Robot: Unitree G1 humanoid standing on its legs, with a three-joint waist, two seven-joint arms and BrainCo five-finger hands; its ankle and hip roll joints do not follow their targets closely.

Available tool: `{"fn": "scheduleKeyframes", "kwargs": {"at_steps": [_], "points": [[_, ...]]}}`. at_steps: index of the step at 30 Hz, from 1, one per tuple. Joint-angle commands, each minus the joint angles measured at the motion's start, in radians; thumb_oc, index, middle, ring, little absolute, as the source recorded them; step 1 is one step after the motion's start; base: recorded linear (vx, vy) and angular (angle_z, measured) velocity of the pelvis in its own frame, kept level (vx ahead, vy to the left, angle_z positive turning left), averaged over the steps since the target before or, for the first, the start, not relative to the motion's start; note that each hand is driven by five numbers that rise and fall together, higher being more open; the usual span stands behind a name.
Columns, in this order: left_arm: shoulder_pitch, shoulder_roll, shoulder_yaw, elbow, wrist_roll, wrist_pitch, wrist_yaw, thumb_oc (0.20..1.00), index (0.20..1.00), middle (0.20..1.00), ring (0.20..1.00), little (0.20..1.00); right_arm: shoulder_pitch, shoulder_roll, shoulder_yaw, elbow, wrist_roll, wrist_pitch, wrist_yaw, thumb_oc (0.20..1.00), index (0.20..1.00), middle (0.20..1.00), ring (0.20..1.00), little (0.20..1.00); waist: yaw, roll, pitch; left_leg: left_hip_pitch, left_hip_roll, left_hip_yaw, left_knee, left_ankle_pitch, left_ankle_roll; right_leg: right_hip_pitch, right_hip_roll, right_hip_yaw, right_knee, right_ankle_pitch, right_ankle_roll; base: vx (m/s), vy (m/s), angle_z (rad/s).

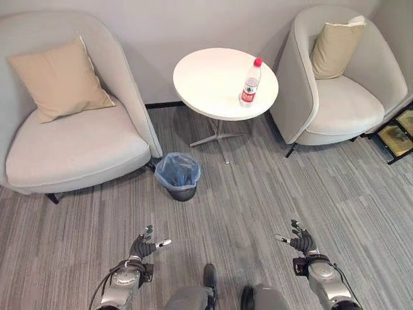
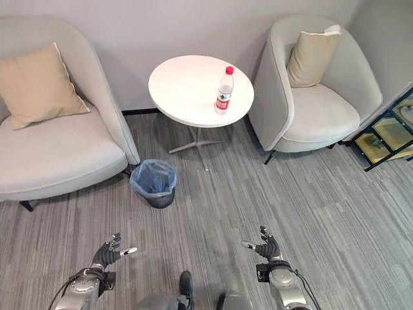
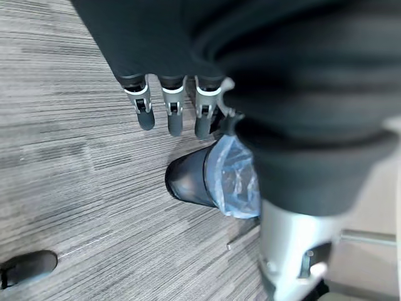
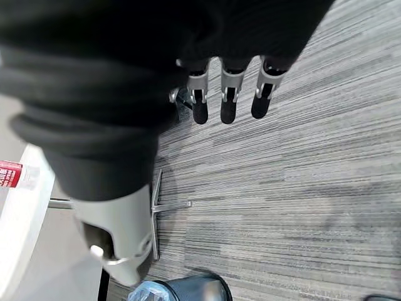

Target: Gather garbage on tea table into small bin, then transfer packed bag to large trash can.

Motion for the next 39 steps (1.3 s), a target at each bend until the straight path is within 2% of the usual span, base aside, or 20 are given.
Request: {"fn": "scheduleKeyframes", "kwargs": {"at_steps": [1,4,6,7,9,12,13,15,18,20,22,24,26,27,28,30,34,37,39], "points": [[0.008,-0.006,0.018,-0.032,-0.035,-0.033,0.007,1.0,1.0,1.0,1.0,1.0,-0.028,-0.068,0.0,-0.023,-0.012,-0.012,-0.003,1.0,1.0,1.0,1.0,1.0,-0.015,0.004,0.036,0.002,0.091,-0.1,0.094,-0.076,-0.039,0.085,0.03,-0.007,-0.241,0.16,0.019,0.26,-0.075,-0.06],[0.005,-0.015,0.021,-0.025,-0.033,-0.038,0.011,1.0,1.0,1.0,1.0,1.0,-0.018,-0.074,-0.005,-0.033,-0.018,-0.007,0.0,1.0,1.0,1.0,1.0,1.0,-0.035,0.009,0.051,0.054,0.086,-0.131,0.095,-0.106,-0.054,0.041,0.026,0.027,-0.306,0.215,0.039,0.3,-0.119,0.23],[0.011,-0.019,0.019,-0.016,-0.027,-0.043,0.008,1.0,1.0,1.0,1.0,1.0,-0.009,-0.078,-0.009,-0.04,-0.026,-0.008,0.002,1.0,1.0,1.0,1.0,1.0,-0.041,0.007,0.047,0.089,0.083,-0.151,0.097,-0.136,-0.063,0.043,0.014,0.032,-0.316,0.227,0.045,0.33,-0.192,0.29],[0.021,-0.024,0.02,-0.018,-0.02,-0.042,0.008,1.0,1.0,1.0,1.0,1.0,-0.002,-0.077,-0.007,-0.048,-0.029,-0.008,0.007,1.0,1.0,1.0,1.0,1.0,-0.043,0.005,0.043,0.102,0.083,-0.151,0.101,-0.148,-0.065,0.054,0.012,0.032,-0.318,0.238,0.037,0.42,-0.298,0.37],[0.033,-0.035,0.016,-0.014,-0.026,-0.037,0.005,1.0,1.0,1.0,1.0,1.0,0.002,-0.088,-0.007,-0.053,-0.028,-0.019,0.009,1.0,1.0,1.0,1.0,1.0,-0.048,0.015,0.024,0.11,0.121,-0.166,0.141,-0.155,-0.095,0.069,0.026,0.024,-0.294,0.227,0.009,0.37,-0.332,0.53],[0.033,-0.043,0.008,-0.031,-0.035,-0.033,-0.005,1.0,1.0,1.0,1.0,1.0,0.012,-0.107,-0.02,-0.073,-0.014,-0.031,0.006,1.0,1.0,1.0,1.0,1.0,-0.053,0.026,0.025,0.052,0.184,-0.158,0.286,-0.071,-0.139,0.116,0.052,-0.007,-0.302,0.186,-0.029,0.23,-0.322,0.63],[0.026,-0.045,0.001,-0.041,-0.034,-0.03,-0.011,1.0,1.0,1.0,1.0,1.0,0.016,-0.117,-0.026,-0.075,-0.006,-0.033,0.004,1.0,1.0,1.0,1.0,1.0,-0.051,0.018,0.039,-0.002,0.202,-0.149,0.4,-0.023,-0.139,0.152,0.061,-0.018,-0.318,0.169,-0.049,0.21,-0.333,0.22],[0.015,-0.046,-0.004,-0.039,-0.037,-0.028,-0.01,1.0,1.0,1.0,1.0,1.0,0.018,-0.122,-0.032,-0.06,-0.003,-0.026,-0.003,1.0,1.0,1.0,1.0,1.0,-0.049,0.013,0.049,-0.039,0.226,-0.122,0.452,0.0,-0.131,0.19,0.071,-0.028,-0.331,0.144,-0.066,0.24,-0.251,-0.21],[0.007,-0.05,-0.011,-0.028,-0.031,-0.025,-0.01,1.0,1.0,1.0,1.0,1.0,0.014,-0.123,-0.027,-0.046,-0.002,-0.02,-0.001,1.0,1.0,1.0,1.0,1.0,-0.025,0.004,0.055,-0.114,0.14,-0.13,0.398,-0.084,-0.103,0.243,0.085,-0.016,-0.355,0.114,-0.061,0.25,-0.117,-0.16],[0.007,-0.05,-0.013,-0.02,-0.027,-0.025,-0.011,1.0,1.0,1.0,1.0,1.0,0.017,-0.122,-0.025,-0.035,0.0,-0.02,-0.003,1.0,1.0,1.0,1.0,1.0,-0.017,0.002,0.047,-0.157,0.113,-0.114,0.327,-0.068,-0.103,0.263,0.09,-0.022,-0.37,0.103,-0.055,0.2,-0.027,-0.22],[0.011,-0.045,-0.014,-0.021,-0.024,-0.023,-0.013,1.0,1.0,1.0,1.0,1.0,0.019,-0.117,-0.026,-0.032,0.006,-0.018,-0.009,1.0,1.0,1.0,1.0,1.0,-0.008,0.007,0.044,-0.194,0.118,-0.073,0.258,-0.011,-0.111,0.294,0.103,-0.028,-0.383,0.085,-0.056,0.25,0.017,-0.06],[0.008,-0.038,-0.013,-0.019,-0.017,-0.022,-0.008,1.0,1.0,1.0,1.0,1.0,0.027,-0.106,-0.026,-0.024,0.007,-0.012,-0.017,1.0,1.0,1.0,1.0,1.0,-0.004,0.009,0.038,-0.222,0.152,0.014,0.196,0.061,-0.127,0.339,0.122,-0.038,-0.375,0.053,-0.058,0.48,0.154,0.32],[0.025,-0.031,0.002,-0.003,-0.011,-0.012,-0.016,1.0,1.0,1.0,1.0,1.0,0.032,-0.079,-0.021,-0.012,-0.019,-0.005,-0.009,1.0,1.0,1.0,1.0,1.0,0.005,-0.019,0.008,-0.176,0.147,0.026,0.183,0.028,-0.094,0.399,0.102,-0.034,-0.352,0.023,-0.036,0.63,0.322,-0.01],[0.031,-0.018,0.008,-0.006,-0.011,-0.01,-0.016,1.0,1.0,1.0,1.0,1.0,0.03,-0.067,-0.014,-0.013,-0.024,-0.002,-0.003,1.0,1.0,1.0,1.0,1.0,0.022,-0.038,-0.005,-0.165,0.134,0.023,0.197,-0.014,-0.068,0.383,0.074,-0.016,-0.293,0.021,-0.013,0.45,0.359,0.18],[0.02,0.005,0.014,-0.016,-0.013,-0.009,-0.014,1.0,1.0,1.0,1.0,1.0,0.012,-0.06,-0.002,-0.022,-0.026,0.0,0.006,1.0,1.0,1.0,1.0,1.0,0.03,-0.042,0.0,-0.149,0.128,0.017,0.201,-0.043,-0.041,0.32,0.058,0.002,-0.166,0.03,0.012,0.31,0.305,-0.45],[0.014,0.011,0.025,-0.012,-0.017,-0.013,-0.01,1.0,1.0,1.0,1.0,1.0,0.003,-0.054,0.004,-0.025,-0.027,-0.004,0.008,1.0,1.0,1.0,1.0,1.0,0.031,-0.033,0.003,-0.129,0.123,0.01,0.192,-0.058,-0.03,0.273,0.044,0.005,-0.095,0.045,0.029,0.1,0.134,-0.15],[0.011,0.013,0.026,-0.009,-0.017,-0.018,-0.006,1.0,1.0,1.0,1.0,1.0,-0.006,-0.057,0.013,-0.021,-0.04,0.001,0.013,1.0,1.0,1.0,1.0,1.0,0.021,-0.018,0.004,-0.082,0.12,-0.009,0.15,-0.058,-0.027,0.214,0.039,-0.012,-0.103,0.067,0.018,0.07,0.026,0.22],[0.0,0.008,0.018,0.002,-0.021,-0.02,-0.004,1.0,1.0,1.0,1.0,1.0,-0.009,-0.065,0.018,-0.024,-0.036,-0.001,0.012,1.0,1.0,1.0,1.0,1.0,-0.007,-0.013,0.017,-0.051,0.105,-0.038,0.125,-0.05,-0.026,0.158,0.083,0.052,-0.145,0.083,0.004,0.08,-0.006,0.38],[-0.005,0.002,0.015,0.014,-0.02,-0.021,-0.005,1.0,1.0,1.0,1.0,1.0,-0.003,-0.073,0.018,-0.022,-0.038,0.003,0.012,1.0,1.0,1.0,1.0,1.0,-0.02,-0.018,0.025,-0.042,0.092,-0.068,0.123,-0.046,-0.032,0.169,0.102,0.097,-0.192,0.089,-0.005,0.07,-0.086,0.38]]}}
